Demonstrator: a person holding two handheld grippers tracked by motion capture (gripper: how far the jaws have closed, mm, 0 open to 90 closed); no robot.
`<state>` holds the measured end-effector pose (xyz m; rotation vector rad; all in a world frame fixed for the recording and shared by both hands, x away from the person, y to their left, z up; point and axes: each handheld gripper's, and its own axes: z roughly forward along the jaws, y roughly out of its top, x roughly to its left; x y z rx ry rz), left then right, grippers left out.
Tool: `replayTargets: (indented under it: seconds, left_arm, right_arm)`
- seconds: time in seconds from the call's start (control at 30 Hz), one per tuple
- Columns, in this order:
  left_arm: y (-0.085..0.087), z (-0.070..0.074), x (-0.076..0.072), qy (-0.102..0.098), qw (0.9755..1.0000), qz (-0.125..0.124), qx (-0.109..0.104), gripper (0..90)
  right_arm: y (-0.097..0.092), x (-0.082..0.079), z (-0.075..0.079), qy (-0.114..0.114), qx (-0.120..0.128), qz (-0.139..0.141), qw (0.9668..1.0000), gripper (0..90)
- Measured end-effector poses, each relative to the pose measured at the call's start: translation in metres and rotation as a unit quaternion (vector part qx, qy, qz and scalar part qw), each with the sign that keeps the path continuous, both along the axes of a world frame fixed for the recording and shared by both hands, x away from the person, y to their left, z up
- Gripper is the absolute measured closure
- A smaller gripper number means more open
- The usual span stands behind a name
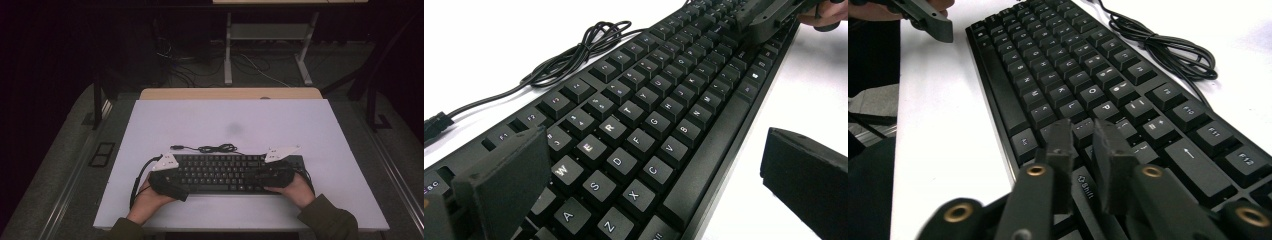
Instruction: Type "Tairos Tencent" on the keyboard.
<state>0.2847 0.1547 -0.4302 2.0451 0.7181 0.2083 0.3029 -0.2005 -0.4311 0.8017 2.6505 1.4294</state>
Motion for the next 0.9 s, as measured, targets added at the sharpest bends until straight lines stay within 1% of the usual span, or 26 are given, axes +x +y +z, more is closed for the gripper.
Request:
replayTargets:
  seconds: [0.13,0.23,0.47,0.73,0.9]
  left_arm:
    - [0.0,-0.0001,0.0001,0.0,1.0,0.0,0.0,0.0]
    - [0.0002,-0.0001,0.0001,0.0,1.0,-0.001,0.001,0.0]
    - [-0.0001,-0.0002,-0.0002,0.001,1.0,-0.001,0.001,0.0]
    - [0.0001,-0.0002,0.0,0.001,1.0,-0.001,0.0,0.0]
    - [0.0004,-0.0003,0.0001,0.002,1.0,0.0,0.0,0.0]
  right_arm:
    - [0.0004,-0.0013,-0.0006,0.002,-0.006,0.003,1.0,85.3]
    - [0.0003,-0.0014,-0.002,-0.001,-0.016,0.008,0.9998,89.1]
    - [-0.0006,-0.0011,-0.0041,0.004,-0.03,0.012,0.9995,89.2]
    - [-0.0017,-0.0002,-0.0062,0.006,-0.036,0.009,0.9993,89.2]
    - [-0.002,-0.0001,-0.0076,0.005,-0.043,0.007,0.999,89.2]
